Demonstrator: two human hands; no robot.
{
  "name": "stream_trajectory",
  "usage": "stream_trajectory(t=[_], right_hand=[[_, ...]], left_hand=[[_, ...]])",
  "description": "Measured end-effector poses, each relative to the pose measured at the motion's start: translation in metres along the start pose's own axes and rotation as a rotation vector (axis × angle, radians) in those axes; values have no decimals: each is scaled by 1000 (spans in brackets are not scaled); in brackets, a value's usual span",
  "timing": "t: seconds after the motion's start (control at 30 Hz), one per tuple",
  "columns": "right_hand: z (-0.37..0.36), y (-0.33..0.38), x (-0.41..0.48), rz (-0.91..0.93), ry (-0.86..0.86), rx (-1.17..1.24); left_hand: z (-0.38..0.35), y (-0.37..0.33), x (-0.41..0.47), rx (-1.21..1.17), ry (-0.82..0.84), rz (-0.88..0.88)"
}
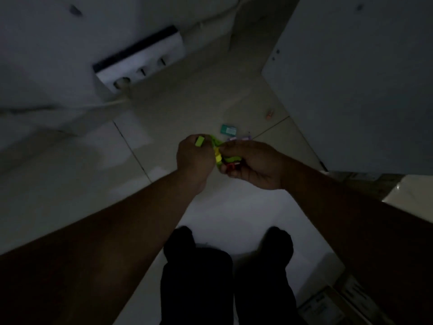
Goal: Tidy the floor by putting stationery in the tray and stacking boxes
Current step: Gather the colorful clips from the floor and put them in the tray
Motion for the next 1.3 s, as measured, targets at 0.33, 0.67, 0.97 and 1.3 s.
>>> stream_trajectory(t=[0.33, 0.67, 0.97, 1.3], right_hand=[[-73, 56, -149, 74, -79, 124], [-115, 172, -345, 291, -115, 128], [-143, 255, -490, 531, -243, 145], [-97, 339, -522, 698, -415, 77]], left_hand=[[96, -104, -102, 25, -36, -88], [185, -267, -222, -15, 240, -250], [246, -387, -317, -270, 394, -296], [207, -479, -341, -308, 347, -398]])
Point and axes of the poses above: each hand's wrist, its own x-axis towards the middle knuckle, its own z-axis out of the back of the hand, y = z × x, the point moved 5 cm from there along x, towards the middle knuckle, and after that the axes turned 12 degrees about -y, right-handed, at the moved point
